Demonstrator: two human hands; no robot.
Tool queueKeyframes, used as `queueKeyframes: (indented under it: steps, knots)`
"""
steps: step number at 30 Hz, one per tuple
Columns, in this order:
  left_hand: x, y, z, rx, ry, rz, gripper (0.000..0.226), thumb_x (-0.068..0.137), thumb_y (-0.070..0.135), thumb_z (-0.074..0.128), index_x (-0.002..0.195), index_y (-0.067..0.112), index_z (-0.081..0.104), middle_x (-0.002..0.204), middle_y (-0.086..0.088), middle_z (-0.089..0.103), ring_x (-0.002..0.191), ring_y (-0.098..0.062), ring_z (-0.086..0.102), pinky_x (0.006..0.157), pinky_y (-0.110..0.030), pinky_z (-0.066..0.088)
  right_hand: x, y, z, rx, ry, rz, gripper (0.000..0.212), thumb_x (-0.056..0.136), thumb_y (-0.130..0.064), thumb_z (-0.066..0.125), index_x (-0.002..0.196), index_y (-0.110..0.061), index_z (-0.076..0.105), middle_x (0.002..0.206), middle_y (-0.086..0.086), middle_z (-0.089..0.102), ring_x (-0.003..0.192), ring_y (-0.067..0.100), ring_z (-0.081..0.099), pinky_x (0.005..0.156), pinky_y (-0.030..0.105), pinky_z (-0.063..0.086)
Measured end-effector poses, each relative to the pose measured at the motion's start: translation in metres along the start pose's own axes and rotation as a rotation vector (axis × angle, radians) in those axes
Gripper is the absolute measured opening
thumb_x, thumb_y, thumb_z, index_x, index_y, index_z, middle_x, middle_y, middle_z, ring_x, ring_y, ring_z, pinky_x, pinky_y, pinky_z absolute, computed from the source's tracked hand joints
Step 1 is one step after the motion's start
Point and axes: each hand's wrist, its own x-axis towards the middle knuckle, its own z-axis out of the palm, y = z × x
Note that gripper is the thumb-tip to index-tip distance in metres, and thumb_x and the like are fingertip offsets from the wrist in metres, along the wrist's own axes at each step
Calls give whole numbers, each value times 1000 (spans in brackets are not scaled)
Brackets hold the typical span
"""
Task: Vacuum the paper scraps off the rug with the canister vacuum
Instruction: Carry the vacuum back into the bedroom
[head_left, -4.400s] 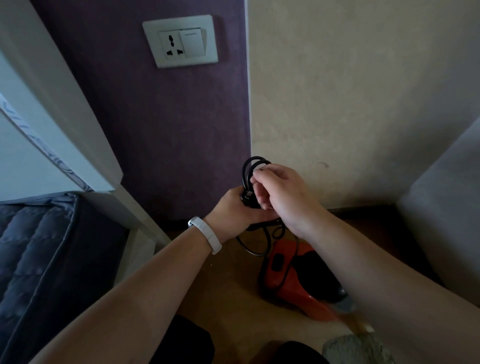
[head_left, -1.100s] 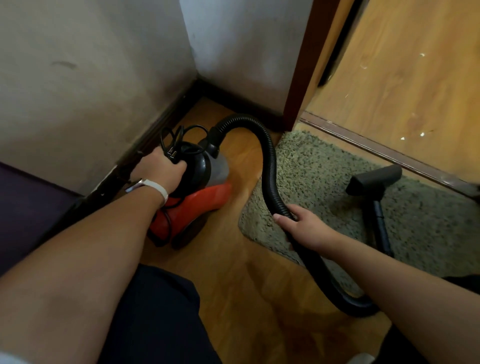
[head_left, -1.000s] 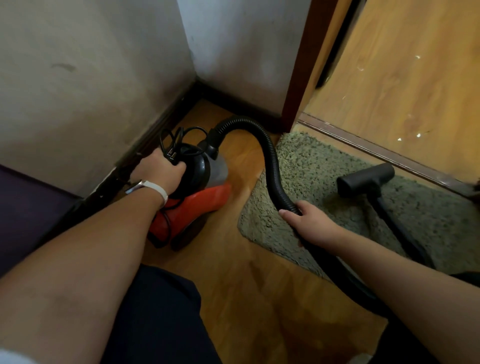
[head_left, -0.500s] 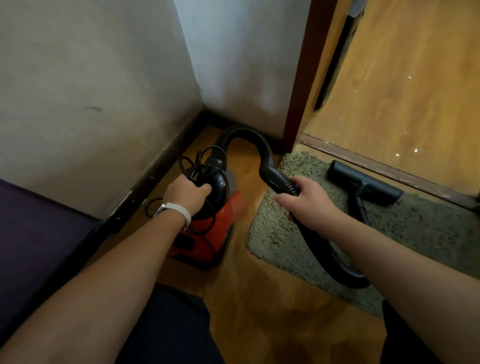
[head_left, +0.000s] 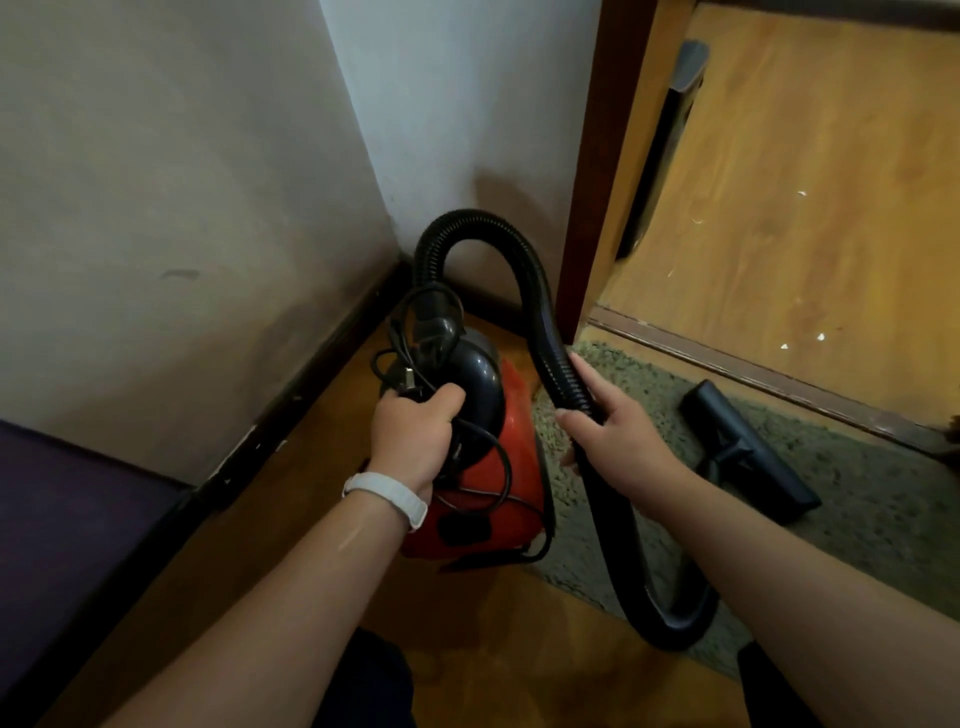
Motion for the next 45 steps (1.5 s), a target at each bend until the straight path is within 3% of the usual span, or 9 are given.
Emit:
queueKeyframes:
  steps: [4, 8, 11, 15, 20, 26, 32, 39, 45]
  knots:
    - [-28, 36, 8, 33, -44, -19, 13, 81, 14, 67, 87, 4, 61, 76, -12, 62, 69, -27, 61, 62, -39, 50, -18, -29, -24, -2, 139, 59, 60, 97, -24, 62, 148, -34, 33, 109, -8, 61, 66, 18, 69, 51, 22, 52]
    - [-68, 118, -6, 66, -61, -37, 18, 82, 12, 66, 95, 0, 63, 78, -11, 64, 71, -28, 62, 64, -41, 53, -54, -100, -58, -62, 204, 141, 34, 92, -27, 66, 122, -23, 51, 96, -1, 66, 67, 19, 69, 47, 22, 49]
    - [-104, 192, -21, 59, -45, -51, 7, 80, 13, 67, 87, 13, 65, 81, -10, 70, 74, -28, 67, 68, -40, 56, -86, -168, -88, -132, 244, 147, 23, 89, -29, 67, 108, -20, 59, 82, 3, 68, 66, 21, 69, 47, 27, 50]
    - [-158, 296, -40, 33, -97, -52, 6, 80, 10, 66, 83, 7, 61, 71, -13, 63, 66, -30, 62, 60, -40, 52, -133, -267, -136, -169, 294, 115, 20, 88, -27, 68, 106, -22, 60, 80, 5, 68, 68, 24, 68, 52, 34, 54]
    - [-229, 422, -58, 42, -142, -17, 9, 81, 14, 68, 89, 11, 65, 79, -10, 70, 76, -30, 68, 69, -45, 58, -195, -379, -204, -185, 382, 113, 21, 89, -30, 67, 106, -18, 60, 81, 6, 67, 67, 21, 64, 47, 24, 43]
    - [-307, 536, -65, 58, -165, 60, 9, 84, 12, 68, 92, 15, 66, 86, -10, 72, 81, -26, 68, 70, -37, 57, -271, -472, -260, 1, 440, -12, 14, 93, -32, 65, 93, -37, 52, 86, 12, 65, 76, 32, 65, 64, 41, 53]
    - [-369, 599, -50, 38, -156, 119, 6, 82, 11, 70, 87, 7, 70, 74, -7, 71, 70, -21, 68, 48, -18, 47, -332, -514, -305, 106, 357, -113, 13, 96, -38, 60, 102, -42, 48, 74, 7, 62, 59, 20, 59, 57, 39, 50]
    - [-415, 613, -16, 54, -229, 153, 30, 70, 28, 72, 95, 11, 69, 85, -11, 74, 79, -29, 71, 68, -40, 58, -379, -531, -345, 40, 368, -187, 14, 91, -18, 66, 97, -23, 54, 76, 5, 57, 63, 18, 56, 54, 28, 46]
    - [-429, 626, 9, 77, -309, 184, 14, 81, 17, 70, 90, 6, 69, 78, -15, 71, 69, -31, 68, 59, -39, 57, -408, -522, -384, 54, 480, -201, 20, 92, -24, 67, 108, -25, 54, 80, 5, 56, 65, 19, 57, 58, 30, 51]
